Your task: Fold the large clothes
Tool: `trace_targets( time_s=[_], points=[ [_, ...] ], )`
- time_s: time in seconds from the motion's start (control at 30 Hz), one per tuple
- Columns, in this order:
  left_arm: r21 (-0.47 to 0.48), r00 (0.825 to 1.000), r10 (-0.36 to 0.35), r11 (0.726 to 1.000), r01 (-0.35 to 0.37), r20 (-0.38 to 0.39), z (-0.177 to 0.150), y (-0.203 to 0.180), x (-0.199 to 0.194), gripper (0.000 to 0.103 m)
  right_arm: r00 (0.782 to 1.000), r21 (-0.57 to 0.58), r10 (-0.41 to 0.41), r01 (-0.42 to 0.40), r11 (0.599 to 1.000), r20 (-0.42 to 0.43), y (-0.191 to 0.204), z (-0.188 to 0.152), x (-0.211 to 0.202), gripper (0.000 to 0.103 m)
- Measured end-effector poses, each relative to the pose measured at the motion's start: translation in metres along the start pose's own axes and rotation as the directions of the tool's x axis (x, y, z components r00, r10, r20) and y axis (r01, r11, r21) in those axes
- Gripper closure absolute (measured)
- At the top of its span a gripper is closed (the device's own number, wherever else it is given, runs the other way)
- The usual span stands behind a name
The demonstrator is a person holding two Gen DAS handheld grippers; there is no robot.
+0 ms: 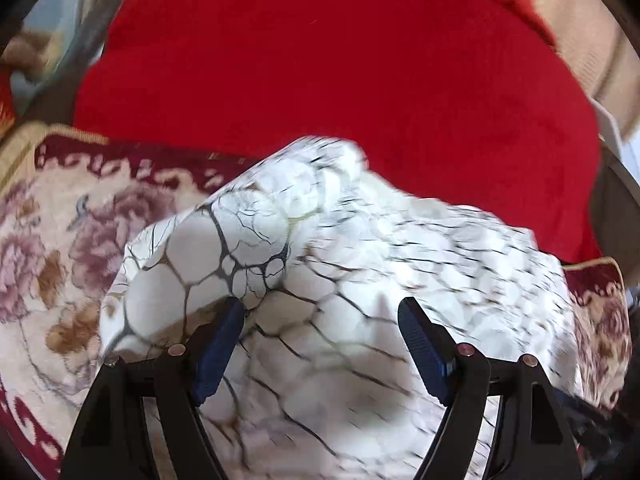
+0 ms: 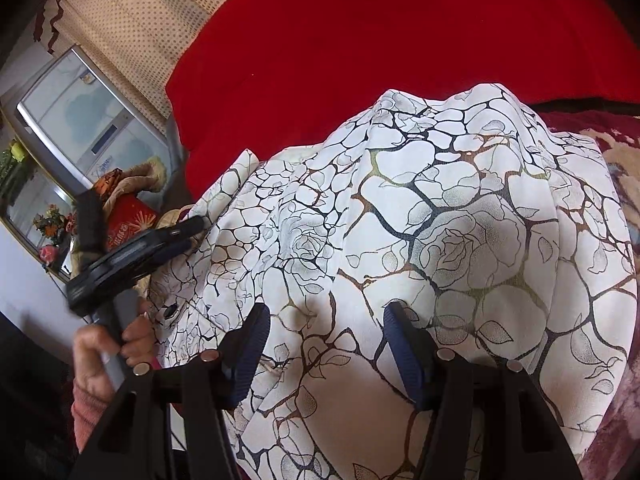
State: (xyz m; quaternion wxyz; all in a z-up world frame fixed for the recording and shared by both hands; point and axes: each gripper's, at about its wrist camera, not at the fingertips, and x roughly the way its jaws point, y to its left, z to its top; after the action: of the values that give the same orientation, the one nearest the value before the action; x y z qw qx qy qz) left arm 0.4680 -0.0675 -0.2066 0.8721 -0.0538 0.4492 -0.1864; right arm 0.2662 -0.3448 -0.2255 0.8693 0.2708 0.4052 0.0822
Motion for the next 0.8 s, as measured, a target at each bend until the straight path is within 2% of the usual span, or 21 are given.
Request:
trace_targets(
  time_s=[0.07, 0.13, 0.17, 0.23, 0.33, 0.4, 0.43, 0.53, 0.63, 0.73, 0.8],
  points=[
    [-0.064, 0.999, -0.046, 0.997, 0.046, -0.012, 0.008, 0.015, 0.006, 0.023, 1.0, 0.003, 0.002, -0.002, 1.0, 0.0, -0.001, 0.0, 0.0, 0.04],
    [-0.117, 0.996, -0.087, 0.989, 0.087, 0.009, 0.017, 0.028, 0.005, 0.023, 1.0, 0.003, 0.002, -0.002, 1.0, 0.001, -0.001, 0.0, 0.0, 0.04],
    [-0.145, 0.996, -0.074, 0.986, 0.079, 0.039, 0.024, 0.039, 0.002, 0.023, 1.0, 0.002, 0.001, -0.001, 1.0, 0.001, -0.001, -0.001, 0.0, 0.04],
    [-0.187, 0.997, -0.002, 0.982, 0.017, 0.084, 0.03, 0.06, -0.003, 0.023, 1.0, -0.002, -0.002, 0.002, 1.0, 0.001, -0.001, -0.001, 0.0, 0.04],
    [-0.3, 0.99, 0.132, 0.947, -0.111, 0.051, 0.025, 0.093, -0.004, 0.023, 1.0, 0.0, -0.002, 0.002, 1.0, 0.001, -0.001, -0.001, 0.0, 0.04],
    [-0.338, 0.992, 0.123, 0.935, -0.104, 0.038, 0.018, 0.104, -0.009, 0.023, 1.0, -0.001, -0.003, 0.003, 1.0, 0.001, -0.001, -0.001, 0.0, 0.04],
    [-0.329, 0.991, 0.125, 0.938, -0.105, 0.04, 0.016, 0.103, -0.013, 0.023, 1.0, -0.001, -0.004, 0.004, 1.0, 0.001, 0.0, -0.001, 0.0, 0.04],
    [-0.225, 0.983, 0.164, 0.964, -0.14, 0.088, 0.009, 0.081, -0.037, 0.023, 1.0, 0.01, 0.006, -0.006, 1.0, 0.003, -0.001, 0.001, -0.002, 0.04],
    [-0.162, 0.976, 0.183, 0.973, -0.163, 0.121, -0.004, 0.062, -0.055, 0.023, 0.999, 0.03, 0.029, -0.029, 0.999, 0.016, -0.003, 0.003, -0.008, 0.04],
    [-0.099, 0.983, 0.141, 0.987, -0.13, 0.119, -0.024, 0.039, -0.065, 0.023, 0.995, 0.045, 0.048, -0.052, 0.998, 0.085, -0.007, 0.006, -0.026, 0.04],
    [-0.025, 0.986, 0.131, 0.991, -0.129, 0.107, -0.036, 0.017, -0.064, 0.023, 0.99, 0.057, 0.053, -0.061, 0.997, 0.131, -0.012, 0.009, -0.039, 0.04]
  ],
)
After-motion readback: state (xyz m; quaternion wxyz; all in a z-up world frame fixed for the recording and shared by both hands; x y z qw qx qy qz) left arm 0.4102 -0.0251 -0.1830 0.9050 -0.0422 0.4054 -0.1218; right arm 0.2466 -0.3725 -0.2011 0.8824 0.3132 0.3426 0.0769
